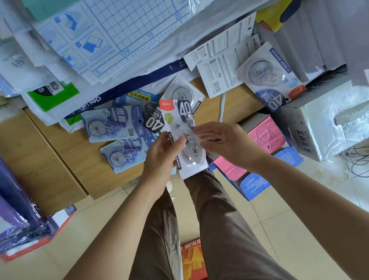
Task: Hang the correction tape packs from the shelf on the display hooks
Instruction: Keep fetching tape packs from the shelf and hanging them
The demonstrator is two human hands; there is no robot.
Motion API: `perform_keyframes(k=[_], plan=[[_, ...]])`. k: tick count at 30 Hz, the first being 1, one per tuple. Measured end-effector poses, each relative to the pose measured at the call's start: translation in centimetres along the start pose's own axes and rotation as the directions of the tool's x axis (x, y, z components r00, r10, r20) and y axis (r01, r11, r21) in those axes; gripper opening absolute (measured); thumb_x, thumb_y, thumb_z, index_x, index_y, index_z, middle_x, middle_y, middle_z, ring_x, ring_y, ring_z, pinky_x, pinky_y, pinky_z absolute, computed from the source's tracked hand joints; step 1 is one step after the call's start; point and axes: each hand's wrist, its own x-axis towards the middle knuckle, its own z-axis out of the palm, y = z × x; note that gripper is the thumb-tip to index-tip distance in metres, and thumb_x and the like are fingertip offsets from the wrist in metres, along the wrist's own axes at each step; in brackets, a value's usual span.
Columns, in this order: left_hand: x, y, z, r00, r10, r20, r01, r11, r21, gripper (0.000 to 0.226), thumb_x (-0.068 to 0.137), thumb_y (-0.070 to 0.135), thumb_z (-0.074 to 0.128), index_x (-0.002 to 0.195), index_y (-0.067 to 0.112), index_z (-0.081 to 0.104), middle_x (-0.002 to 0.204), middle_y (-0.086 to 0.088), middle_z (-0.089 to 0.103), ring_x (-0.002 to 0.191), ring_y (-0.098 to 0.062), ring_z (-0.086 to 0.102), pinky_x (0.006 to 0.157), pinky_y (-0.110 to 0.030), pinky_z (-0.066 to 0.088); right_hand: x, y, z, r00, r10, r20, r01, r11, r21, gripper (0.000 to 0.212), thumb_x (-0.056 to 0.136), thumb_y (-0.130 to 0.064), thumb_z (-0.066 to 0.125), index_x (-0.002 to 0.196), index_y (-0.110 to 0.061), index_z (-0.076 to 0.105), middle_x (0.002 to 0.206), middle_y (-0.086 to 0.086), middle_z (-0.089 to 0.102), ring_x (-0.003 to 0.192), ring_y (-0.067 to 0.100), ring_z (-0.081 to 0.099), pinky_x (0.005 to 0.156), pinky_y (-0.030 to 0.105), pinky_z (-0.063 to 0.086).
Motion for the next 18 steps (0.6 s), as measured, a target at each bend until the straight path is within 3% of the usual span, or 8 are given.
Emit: perform_keyframes(k=[3,7,9,13,15,18], plan=[[-1.1,-1.8,-1.4,0.991,0.017,-0.134,-0.020,1.000,-0.019,0.012,0.096,0.019,0.067,0.108,0.022,0.068,0.103,0.004,0.077,0.097,-0.014,0.072,0.084,-0.036,0.052,1.5,0.4,0.2,0.999,0.020,0.025,-0.017,0.992,-0.123,0.033,0.091,-0.007,0.069,0.123,-0.012,0.067,0.116,-0.001,0.072,0.108,0.008,0.067,0.100,0.028,0.052],[-2.8,-4.5,-4.2,0.951,-0.017,-0.307,0.020,1.000,0.005,0.023,0.085,0.038,0.065,0.105,0.029,0.070,0.106,0.005,0.076,0.102,-0.017,0.072,0.088,-0.042,0.054,6.2,-0.2,1.0,0.990,-0.125,-0.068,0.071,0.849,-0.523,0.044,0.088,-0.017,0.073,0.130,-0.020,0.063,0.129,-0.003,0.065,0.116,0.016,0.059,0.099,0.035,0.050],[-3.5,-5.3,-5.3,0.925,-0.031,-0.378,0.039,0.999,0.012,0.028,0.081,0.042,0.064,0.104,0.027,0.071,0.103,0.005,0.076,0.099,-0.018,0.072,0.086,-0.043,0.054,9.2,-0.5,1.8,0.969,-0.244,0.042,0.196,0.651,-0.734,0.058,0.085,-0.019,0.074,0.139,-0.022,0.054,0.145,-0.001,0.054,0.131,0.023,0.047,0.108,0.043,0.042],[-4.3,-6.3,-6.7,0.909,-0.020,-0.416,0.021,1.000,-0.002,0.031,0.082,0.039,0.066,0.108,0.022,0.070,0.104,-0.002,0.076,0.100,-0.027,0.072,0.082,-0.040,0.053,13.4,-1.0,1.9,0.958,-0.139,0.249,0.271,0.162,-0.949,0.089,0.080,-0.016,0.075,0.154,-0.028,0.028,0.161,-0.003,0.027,0.141,0.028,0.029,0.113,0.050,0.029],[-4.4,-6.4,-7.1,0.904,-0.023,-0.428,0.019,1.000,-0.014,0.026,0.083,0.039,0.067,0.104,0.025,0.071,0.104,-0.005,0.075,0.102,-0.034,0.070,0.085,-0.049,0.055,14.0,-1.4,1.7,0.950,-0.139,0.279,0.285,0.026,-0.958,0.091,0.076,-0.009,0.073,0.154,-0.025,0.029,0.159,0.001,0.029,0.139,0.030,0.031,0.112,0.052,0.028],[-4.6,-6.6,-7.3,0.897,-0.012,-0.441,0.007,1.000,-0.012,0.022,0.082,0.043,0.069,0.098,0.028,0.071,0.103,-0.016,0.073,0.102,-0.047,0.066,0.079,-0.049,0.051,14.1,-1.3,1.2,0.925,-0.207,0.318,0.309,-0.076,-0.948,0.085,0.074,-0.013,0.078,0.149,-0.020,0.037,0.145,0.011,0.042,0.132,0.034,0.040,0.106,0.053,0.034]])
